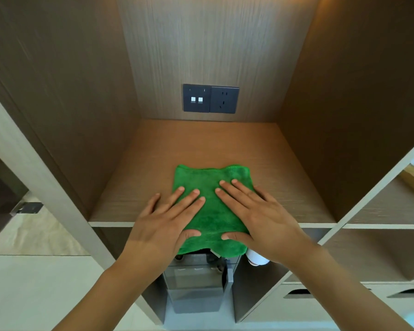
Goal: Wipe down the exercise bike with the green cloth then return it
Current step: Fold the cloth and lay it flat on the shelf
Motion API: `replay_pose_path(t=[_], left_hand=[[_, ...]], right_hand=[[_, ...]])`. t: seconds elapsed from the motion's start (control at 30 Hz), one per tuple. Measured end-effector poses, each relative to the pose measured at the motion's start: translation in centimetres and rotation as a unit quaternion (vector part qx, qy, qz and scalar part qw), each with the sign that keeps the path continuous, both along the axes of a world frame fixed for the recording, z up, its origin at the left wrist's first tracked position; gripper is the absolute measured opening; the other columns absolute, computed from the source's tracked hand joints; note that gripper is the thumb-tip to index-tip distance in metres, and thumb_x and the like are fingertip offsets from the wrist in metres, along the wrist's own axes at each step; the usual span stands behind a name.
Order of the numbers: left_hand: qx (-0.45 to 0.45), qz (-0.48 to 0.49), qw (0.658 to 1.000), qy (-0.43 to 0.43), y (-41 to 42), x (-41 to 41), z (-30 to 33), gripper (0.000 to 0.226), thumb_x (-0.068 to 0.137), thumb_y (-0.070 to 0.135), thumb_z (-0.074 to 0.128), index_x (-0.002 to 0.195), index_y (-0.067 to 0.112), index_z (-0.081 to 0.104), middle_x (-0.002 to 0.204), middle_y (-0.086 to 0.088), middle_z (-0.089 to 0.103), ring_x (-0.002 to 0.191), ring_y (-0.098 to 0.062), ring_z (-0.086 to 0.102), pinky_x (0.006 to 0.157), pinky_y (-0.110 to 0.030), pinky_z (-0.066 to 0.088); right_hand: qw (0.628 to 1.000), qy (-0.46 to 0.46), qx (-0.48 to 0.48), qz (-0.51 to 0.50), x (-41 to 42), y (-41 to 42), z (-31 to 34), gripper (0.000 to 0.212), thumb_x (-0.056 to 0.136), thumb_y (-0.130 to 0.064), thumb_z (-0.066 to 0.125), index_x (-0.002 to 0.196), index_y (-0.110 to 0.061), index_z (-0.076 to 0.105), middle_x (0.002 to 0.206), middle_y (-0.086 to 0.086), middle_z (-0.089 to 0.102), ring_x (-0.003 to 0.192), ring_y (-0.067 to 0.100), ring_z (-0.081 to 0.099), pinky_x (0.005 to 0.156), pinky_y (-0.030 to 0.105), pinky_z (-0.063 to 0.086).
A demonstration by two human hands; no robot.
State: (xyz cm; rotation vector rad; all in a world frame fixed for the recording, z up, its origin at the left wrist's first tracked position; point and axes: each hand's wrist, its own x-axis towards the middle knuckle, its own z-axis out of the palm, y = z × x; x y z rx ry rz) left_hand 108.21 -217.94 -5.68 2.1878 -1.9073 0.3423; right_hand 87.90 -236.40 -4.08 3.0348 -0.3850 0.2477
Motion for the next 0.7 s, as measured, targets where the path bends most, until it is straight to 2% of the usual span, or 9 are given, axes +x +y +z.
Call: replay_pose_path(t=[0.13,0.23,0.3,0.33,0.37,0.43,0.5,0.6,0.7], left_hand=[[-0.028,-0.034,0.996,0.072,0.7,0.2,0.5,0.053,0.103,0.058,0.037,0.143,0.032,0.062,0.152,0.016,0.054,0.147,-0.01,0.045,0.117,-0.046,0.037],[-0.095,-0.032,0.972,0.212,1.3,-0.4,2.6,0.044,0.099,0.062,0.048,0.125,0.035,0.072,0.131,0.027,0.066,0.134,0.008,0.051,0.117,-0.026,0.036],[-0.128,-0.025,0.935,0.329,1.7,-1.4,5.5,0.032,0.094,0.057,0.063,0.112,0.035,0.076,0.108,0.028,0.074,0.107,0.009,0.066,0.095,-0.013,0.049],[-0.143,-0.029,0.914,0.378,1.7,-1.8,7.1,0.023,0.089,0.05,0.07,0.105,0.035,0.078,0.097,0.024,0.076,0.094,0.003,0.07,0.081,-0.013,0.053],[-0.161,-0.034,0.895,0.415,1.5,-1.9,8.7,0.02,0.085,0.043,0.074,0.102,0.033,0.078,0.093,0.02,0.077,0.088,-0.001,0.073,0.075,-0.015,0.055],[-0.182,-0.043,0.864,0.468,0.7,-1.3,11.1,0.024,0.081,0.033,0.078,0.105,0.029,0.078,0.097,0.015,0.078,0.092,-0.004,0.074,0.075,-0.019,0.059],[-0.171,-0.04,0.861,0.478,-1.0,0.2,12.2,0.031,0.081,0.029,0.081,0.111,0.03,0.076,0.104,0.016,0.078,0.1,-0.001,0.072,0.084,-0.021,0.057],[-0.135,0.018,0.896,0.422,-3.5,2.4,10.9,0.033,0.086,0.023,0.083,0.116,0.033,0.074,0.109,0.018,0.077,0.105,0.001,0.069,0.1,-0.038,0.055],[-0.136,0.071,0.947,0.283,-4.1,2.5,8.6,0.036,0.092,0.019,0.077,0.125,0.031,0.07,0.126,0.013,0.069,0.118,-0.008,0.065,0.107,-0.046,0.052]], right_hand=[[0.996,-0.078,0.0,0.035,-0.5,0.4,-0.6,0.072,0.102,-0.067,0.04,0.158,-0.023,0.047,0.166,-0.005,0.041,0.154,0.017,0.038,0.12,0.048,0.041],[0.973,-0.167,0.149,0.056,-1.1,1.2,1.3,0.044,0.102,-0.053,0.057,0.131,-0.024,0.073,0.137,-0.011,0.07,0.129,0.01,0.065,0.102,0.041,0.056],[0.927,-0.22,0.303,0.022,-1.4,1.8,4.3,0.023,0.096,-0.04,0.074,0.11,-0.023,0.08,0.105,-0.013,0.079,0.095,0.005,0.075,0.08,0.03,0.059],[0.898,-0.236,0.371,0.007,-1.6,2.0,6.0,0.016,0.09,-0.033,0.081,0.103,-0.023,0.082,0.096,-0.012,0.08,0.085,0.006,0.075,0.074,0.028,0.06],[0.873,-0.256,0.415,0.005,-1.7,1.9,7.5,0.016,0.085,-0.027,0.085,0.099,-0.021,0.082,0.093,-0.008,0.08,0.082,0.01,0.076,0.073,0.031,0.062],[0.85,-0.288,0.44,0.02,-1.6,1.1,9.8,0.024,0.079,-0.022,0.087,0.101,-0.016,0.081,0.095,0.0,0.08,0.086,0.02,0.078,0.076,0.035,0.065],[0.843,-0.29,0.453,0.007,-0.9,-0.4,10.5,0.03,0.079,-0.022,0.087,0.107,-0.016,0.079,0.1,0.001,0.081,0.092,0.021,0.078,0.081,0.037,0.065],[0.87,-0.261,0.413,-0.068,0.8,-3.4,8.6,0.032,0.082,-0.027,0.089,0.112,-0.023,0.078,0.107,-0.006,0.079,0.104,0.012,0.075,0.098,0.044,0.059],[0.93,-0.2,0.25,-0.18,1.2,-4.6,5.6,0.038,0.089,-0.022,0.083,0.126,-0.025,0.072,0.119,-0.004,0.074,0.107,0.019,0.07,0.1,0.047,0.056]])
